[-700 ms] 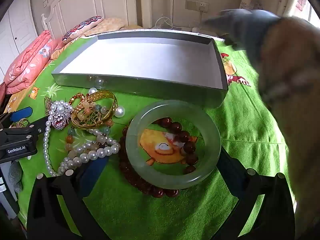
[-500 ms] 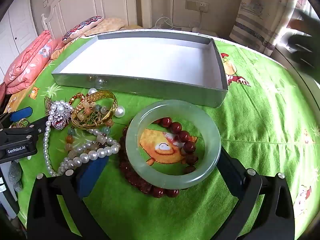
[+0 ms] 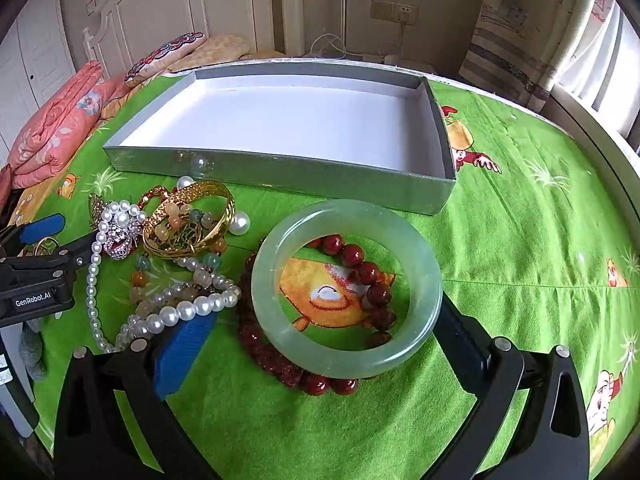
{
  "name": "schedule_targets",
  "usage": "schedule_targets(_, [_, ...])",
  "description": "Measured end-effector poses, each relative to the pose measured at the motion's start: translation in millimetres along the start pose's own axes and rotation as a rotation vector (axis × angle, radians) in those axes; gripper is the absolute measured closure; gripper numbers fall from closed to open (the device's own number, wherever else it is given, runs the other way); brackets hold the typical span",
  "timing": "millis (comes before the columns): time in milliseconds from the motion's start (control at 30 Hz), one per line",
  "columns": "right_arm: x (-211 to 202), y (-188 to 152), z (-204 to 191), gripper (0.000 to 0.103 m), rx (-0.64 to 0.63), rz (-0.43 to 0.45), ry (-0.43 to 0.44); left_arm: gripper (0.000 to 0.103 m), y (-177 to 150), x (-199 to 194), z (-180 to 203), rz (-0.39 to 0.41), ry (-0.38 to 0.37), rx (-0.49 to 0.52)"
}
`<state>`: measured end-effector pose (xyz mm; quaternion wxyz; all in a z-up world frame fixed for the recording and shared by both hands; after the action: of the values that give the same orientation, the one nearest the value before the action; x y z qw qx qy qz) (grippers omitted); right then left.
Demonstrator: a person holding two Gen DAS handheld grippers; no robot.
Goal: Organize jewelry
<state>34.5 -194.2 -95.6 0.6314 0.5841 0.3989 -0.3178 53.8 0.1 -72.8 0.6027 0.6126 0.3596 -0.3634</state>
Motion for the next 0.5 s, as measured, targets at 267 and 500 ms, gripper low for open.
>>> schedule_targets(267, [0.3,0.3,0.0,0.004,0.0,0.0,0.0,0.002,0.0,-0.1,-0.1,0.001,0.0,0.0])
schedule_targets(500, [0.0,-0.1,0.3,0.004,0.0,0.0,0.0,0.002,-0.1,0.0,-0.2,0.001,0.0,-0.001])
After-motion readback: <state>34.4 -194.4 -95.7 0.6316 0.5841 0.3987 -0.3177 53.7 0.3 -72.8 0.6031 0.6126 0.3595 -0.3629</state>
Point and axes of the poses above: each gripper's, at about its wrist camera, not at the fingertips, and x roughly the way its jaws point, z to its right, y to its top, the point moved 9 cm from there along x, roughly the way its jaws point, and after that the axes turned 8 degrees about -z, right-handed, at the moved point
